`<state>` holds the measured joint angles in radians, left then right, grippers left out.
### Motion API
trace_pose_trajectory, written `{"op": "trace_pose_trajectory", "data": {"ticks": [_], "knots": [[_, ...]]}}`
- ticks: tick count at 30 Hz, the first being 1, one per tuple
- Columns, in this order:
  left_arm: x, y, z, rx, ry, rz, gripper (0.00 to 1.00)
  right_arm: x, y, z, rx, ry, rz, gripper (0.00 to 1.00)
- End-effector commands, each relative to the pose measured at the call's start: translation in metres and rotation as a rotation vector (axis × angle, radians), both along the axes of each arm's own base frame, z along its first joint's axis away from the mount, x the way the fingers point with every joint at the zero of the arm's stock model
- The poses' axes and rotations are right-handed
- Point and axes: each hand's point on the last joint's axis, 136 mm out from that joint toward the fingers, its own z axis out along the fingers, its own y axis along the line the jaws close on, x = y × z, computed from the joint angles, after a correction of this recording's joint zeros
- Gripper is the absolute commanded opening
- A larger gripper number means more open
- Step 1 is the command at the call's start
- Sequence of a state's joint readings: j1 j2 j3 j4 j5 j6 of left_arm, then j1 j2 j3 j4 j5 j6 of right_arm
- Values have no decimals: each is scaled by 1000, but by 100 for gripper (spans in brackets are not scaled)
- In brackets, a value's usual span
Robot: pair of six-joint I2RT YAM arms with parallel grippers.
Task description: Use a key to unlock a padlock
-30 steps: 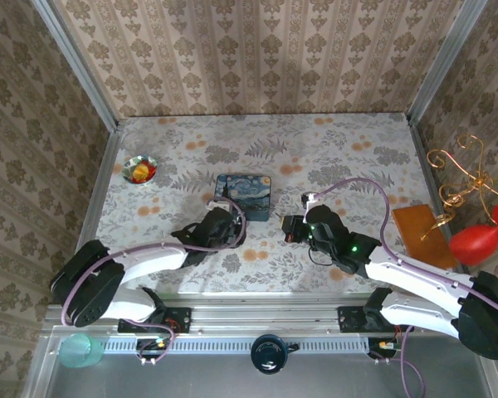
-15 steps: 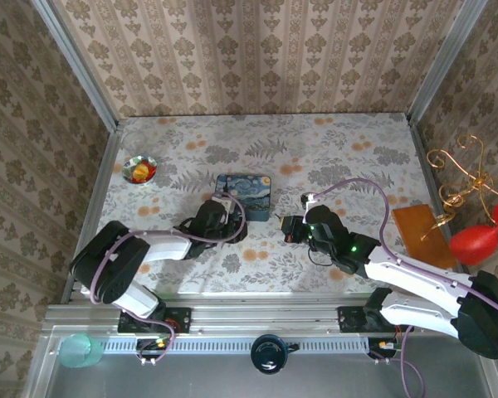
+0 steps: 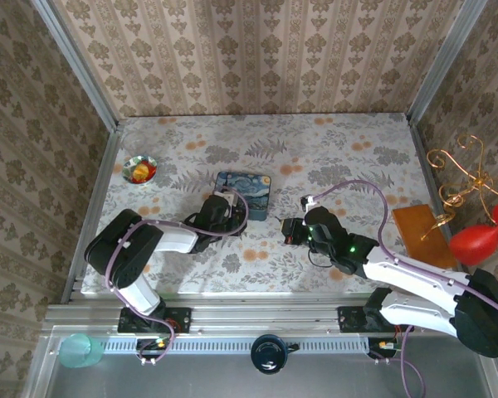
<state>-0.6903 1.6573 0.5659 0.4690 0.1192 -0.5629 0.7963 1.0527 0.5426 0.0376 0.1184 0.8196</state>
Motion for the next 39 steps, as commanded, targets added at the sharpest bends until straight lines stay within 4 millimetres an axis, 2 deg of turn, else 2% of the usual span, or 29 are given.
{"op": "trace_pose_trajectory", "data": {"ticks": [1,8,13,18,23,27,33,39], "knots": [[-5,-14,6,-65,32,-32,18,0,5,-4,34,19,4,0],[-18,-32,30,-181,153,-27,9,-2,22,-19,75,65,38,0],[-27,-30,42,-244,302,62,8,-5,34,-35,122,128,60,0],[-33,-30,62,-328,320,93,8,-11,44,-56,194,220,66,0],[-34,-32,67,-389,368,102,8,-13,57,-70,313,288,57,0],[-35,-35,70,-430,379,101,8,-10,69,-73,394,312,66,0],[-31,-30,68,-458,390,137,8,-5,58,-86,390,308,-5,0],[-29,-30,66,-487,395,142,7,1,53,-84,456,298,-25,0]]}}
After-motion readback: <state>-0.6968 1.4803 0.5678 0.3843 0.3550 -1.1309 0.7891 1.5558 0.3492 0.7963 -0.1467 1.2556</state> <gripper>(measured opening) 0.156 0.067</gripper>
